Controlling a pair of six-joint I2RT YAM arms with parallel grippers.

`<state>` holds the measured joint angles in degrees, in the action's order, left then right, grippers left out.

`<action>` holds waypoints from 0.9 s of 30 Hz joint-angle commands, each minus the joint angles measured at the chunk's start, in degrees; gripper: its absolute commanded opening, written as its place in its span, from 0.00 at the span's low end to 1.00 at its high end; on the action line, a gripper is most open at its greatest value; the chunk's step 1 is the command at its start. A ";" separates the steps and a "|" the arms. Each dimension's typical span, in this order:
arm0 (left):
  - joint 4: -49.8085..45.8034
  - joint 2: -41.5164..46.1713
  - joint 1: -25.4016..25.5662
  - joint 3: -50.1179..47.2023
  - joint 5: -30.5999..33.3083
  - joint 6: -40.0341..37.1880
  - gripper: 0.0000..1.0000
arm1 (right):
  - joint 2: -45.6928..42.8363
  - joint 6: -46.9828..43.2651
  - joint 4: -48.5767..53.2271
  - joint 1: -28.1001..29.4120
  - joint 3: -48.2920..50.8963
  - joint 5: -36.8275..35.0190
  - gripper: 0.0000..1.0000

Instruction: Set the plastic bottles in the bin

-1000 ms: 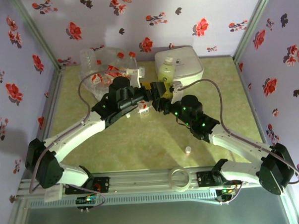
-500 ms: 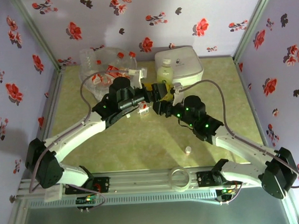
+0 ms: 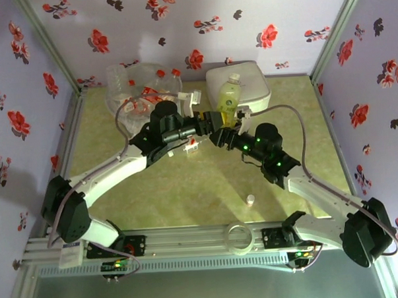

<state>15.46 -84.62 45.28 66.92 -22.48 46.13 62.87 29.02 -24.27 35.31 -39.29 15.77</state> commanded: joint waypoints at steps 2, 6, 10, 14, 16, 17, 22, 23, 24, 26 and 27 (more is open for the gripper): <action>4.78 -2.18 -0.18 1.64 -3.88 2.08 0.53 | 1.52 2.28 -6.23 0.45 -1.29 6.58 0.67; 6.22 -2.84 -0.71 1.99 -4.49 2.66 0.70 | 2.58 2.23 -6.16 0.39 -1.71 8.60 0.68; 8.90 -3.37 -1.23 1.96 -5.18 3.27 0.92 | 3.73 2.59 -6.40 0.37 -2.05 10.22 0.68; 9.85 -3.87 -1.62 2.41 -5.64 3.38 0.90 | 4.44 2.74 -6.79 0.31 -2.18 10.94 0.68; 9.27 -4.23 -1.77 2.84 -5.73 3.35 0.82 | 4.72 2.99 -7.26 0.37 -2.24 11.38 0.68; 9.15 -4.36 -1.82 2.80 -5.73 3.40 0.78 | 4.81 3.08 -7.28 0.37 -2.22 11.39 0.68; 8.97 -4.51 -2.34 2.69 -5.57 3.71 0.58 | 4.45 2.74 -6.86 0.26 -2.23 11.34 0.69; 8.68 -4.54 -2.46 2.83 -5.47 3.76 0.56 | 4.45 2.69 -6.79 0.20 -2.32 11.47 0.69; 8.36 -4.44 -2.54 2.95 -5.24 3.55 0.55 | 4.55 2.79 -6.75 0.18 -2.44 11.80 0.71; 7.54 -4.29 -2.69 3.29 -4.95 2.90 0.54 | 4.54 2.80 -6.67 0.11 -2.48 12.04 0.77; 7.25 -4.28 -2.78 3.46 -4.79 2.61 0.54 | 4.41 2.72 -6.46 -0.06 -2.57 12.00 0.82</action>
<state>21.82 -88.44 42.37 67.90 -26.83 49.01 67.37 33.04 -28.93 35.05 -40.05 25.21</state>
